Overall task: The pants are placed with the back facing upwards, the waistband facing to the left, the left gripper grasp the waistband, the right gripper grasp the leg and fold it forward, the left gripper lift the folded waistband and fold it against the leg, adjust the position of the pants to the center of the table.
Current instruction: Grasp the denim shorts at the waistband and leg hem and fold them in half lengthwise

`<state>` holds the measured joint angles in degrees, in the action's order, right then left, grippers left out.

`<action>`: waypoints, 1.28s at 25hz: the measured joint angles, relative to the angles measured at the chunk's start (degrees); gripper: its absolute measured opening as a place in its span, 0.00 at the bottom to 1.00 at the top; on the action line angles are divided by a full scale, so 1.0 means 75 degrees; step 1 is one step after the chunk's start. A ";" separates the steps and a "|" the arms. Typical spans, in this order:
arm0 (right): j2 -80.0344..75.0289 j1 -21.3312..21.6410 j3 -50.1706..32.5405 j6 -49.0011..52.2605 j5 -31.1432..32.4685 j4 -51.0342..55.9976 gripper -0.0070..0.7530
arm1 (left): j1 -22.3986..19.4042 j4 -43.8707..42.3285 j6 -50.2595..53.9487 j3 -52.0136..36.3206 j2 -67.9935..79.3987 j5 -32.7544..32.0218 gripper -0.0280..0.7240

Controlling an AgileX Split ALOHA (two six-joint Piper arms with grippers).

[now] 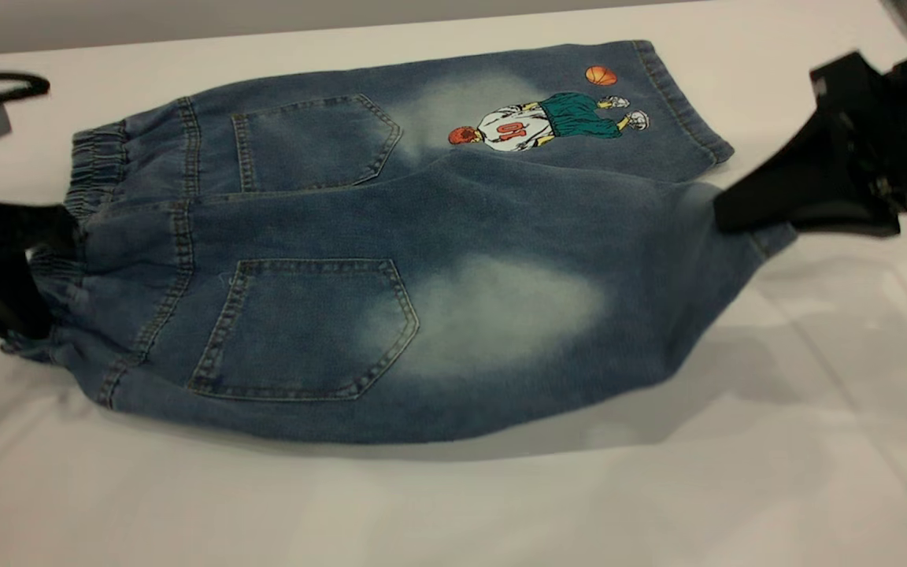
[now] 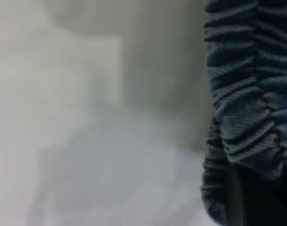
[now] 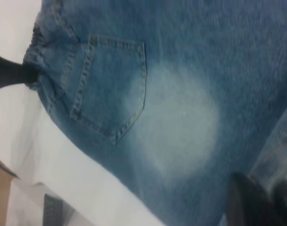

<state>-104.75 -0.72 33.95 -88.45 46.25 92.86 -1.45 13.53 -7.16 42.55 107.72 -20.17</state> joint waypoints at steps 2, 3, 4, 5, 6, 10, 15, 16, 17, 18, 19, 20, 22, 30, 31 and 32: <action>0.0072 0.0000 0.0173 0.0165 0.0000 -0.0040 0.03 | 0.0000 -0.0006 -0.0007 0.0108 -0.0216 -0.0170 0.14; 0.0072 0.0000 0.0295 0.0261 0.0018 -0.0088 0.03 | 0.0000 -0.0010 -0.0031 0.0210 -0.0261 -0.0342 0.14; 0.0072 0.0000 0.0395 0.0371 0.0009 -0.0148 0.03 | 0.0000 -0.0010 -0.0098 0.0331 -0.0268 -0.0515 0.14; 0.0072 0.0000 0.0508 0.0474 0.0009 -0.0236 0.03 | 0.0000 -0.0010 -0.0159 0.0448 -0.0268 -0.0740 0.14; 0.0072 0.0000 0.0629 0.0572 0.0009 -0.0317 0.03 | 0.0000 -0.0010 -0.0194 0.0548 -0.0261 -0.0957 0.14; 0.0072 0.0000 0.1044 0.0911 -0.0012 -0.0422 0.03 | 0.0000 0.0002 -0.0194 0.1014 -0.0261 -0.1423 0.14; 0.0072 0.0000 0.1428 0.1064 -0.0418 -0.0420 0.03 | 0.0000 0.0005 -0.0201 0.1681 -0.0261 -0.1984 0.14; 0.0072 0.0000 0.1486 0.1064 -0.0508 -0.0431 0.03 | 0.0000 0.0005 -0.0201 0.1800 -0.0261 -0.2078 0.14; 0.0072 0.0000 0.1542 0.1064 -0.0595 -0.0422 0.03 | 0.0000 0.0005 -0.0201 0.1939 -0.0261 -0.2087 0.14; 0.0072 0.0000 0.1599 0.1064 -0.0698 -0.0422 0.03 | 0.0000 0.0011 -0.0208 0.2083 -0.0261 -0.2076 0.14; 0.0072 0.0000 0.1651 0.1064 -0.0811 -0.0422 0.03 | 0.0000 0.0014 -0.0208 0.2228 -0.0261 -0.2069 0.14; 0.0072 0.0000 0.1714 0.1064 -0.0916 -0.0422 0.03 | 0.0000 0.0021 -0.0208 0.2347 -0.0261 -0.2082 0.14; 0.0040 0.0000 0.1831 0.1064 -0.1057 -0.0413 0.03 | 0.0000 0.0021 -0.0208 0.2608 -0.0261 -0.2080 0.14; -0.0673 0.0000 0.2644 0.1077 -0.1042 -0.0537 0.03 | 0.0000 0.0030 -0.0216 0.3340 0.0149 -0.2096 0.14; -0.0762 0.0000 0.2784 0.1141 -0.1042 -0.0609 0.03 | 0.0000 0.0030 -0.0216 0.3429 0.0212 -0.2096 0.14; -0.0845 0.0000 0.2928 0.1204 -0.1035 -0.0691 0.03 | 0.0000 0.0040 -0.0216 0.3546 0.0283 -0.2096 0.14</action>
<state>-111.08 -0.72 55.91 -79.42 38.48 87.68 -1.45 13.83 -8.78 69.14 109.85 -35.89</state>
